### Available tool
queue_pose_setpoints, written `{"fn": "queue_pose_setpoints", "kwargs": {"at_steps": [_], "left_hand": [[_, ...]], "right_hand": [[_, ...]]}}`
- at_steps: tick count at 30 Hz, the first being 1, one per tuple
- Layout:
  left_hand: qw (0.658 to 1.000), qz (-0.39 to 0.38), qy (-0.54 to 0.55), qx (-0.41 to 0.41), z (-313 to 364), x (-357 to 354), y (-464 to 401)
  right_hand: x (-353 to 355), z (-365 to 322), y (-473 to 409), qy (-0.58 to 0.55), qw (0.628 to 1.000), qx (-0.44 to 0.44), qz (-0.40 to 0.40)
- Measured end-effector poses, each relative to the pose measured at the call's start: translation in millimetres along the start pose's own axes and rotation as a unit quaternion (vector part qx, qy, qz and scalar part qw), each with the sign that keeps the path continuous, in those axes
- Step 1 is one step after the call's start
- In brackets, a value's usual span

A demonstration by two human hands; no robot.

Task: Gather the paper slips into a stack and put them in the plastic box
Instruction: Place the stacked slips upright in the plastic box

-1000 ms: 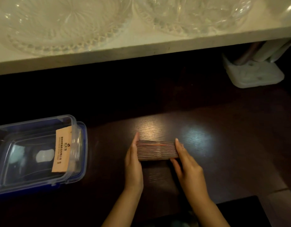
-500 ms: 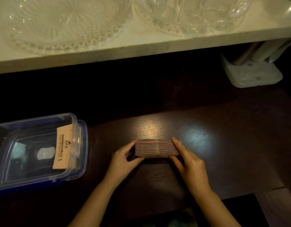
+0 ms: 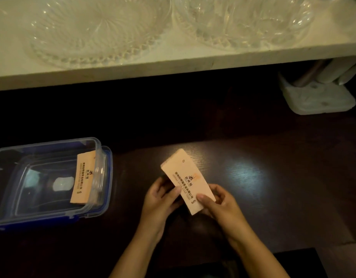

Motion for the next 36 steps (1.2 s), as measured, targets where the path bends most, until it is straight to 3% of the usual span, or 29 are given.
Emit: {"fn": "queue_pose_setpoints", "kwargs": {"at_steps": [4,8,13,18,24,32,34,36], "left_hand": [[0.998,0.034,-0.053,-0.004,2,-1,5],[0.995,0.035,-0.094,0.013,7,-3,8],[0.992,0.023,-0.121,0.028,17,-11,22],[0.992,0.046,-0.109,0.035,30,-12,51],[0.99,0.084,-0.103,0.056,60,20,89],[0.984,0.159,-0.078,0.014,88,99,105],[0.985,0.163,-0.064,0.011,100,127,104],[0.98,0.19,-0.06,-0.003,118,165,100]], "right_hand": [[-6,1,8,-0.016,0.999,-0.032,-0.011],[-10,-2,6,0.035,0.992,-0.081,-0.093],[-13,-35,-7,0.033,0.987,-0.038,-0.151],[-29,-55,-6,0.102,0.972,-0.017,-0.209],[-71,-69,10,0.13,0.957,-0.023,-0.257],[-163,-62,32,0.163,0.925,-0.047,-0.34],[-185,-67,26,0.173,0.925,-0.018,-0.337],[-203,-88,17,0.225,0.915,0.105,-0.317]]}}
Point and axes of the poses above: each hand's wrist, its own y-axis away from the middle knuckle, its own x-axis out of the back of the hand, z = x × y, the point moved 8 cm from there along -y, towards the middle knuckle, and after that the axes turned 1 degree about z, right-handed, at the moved point
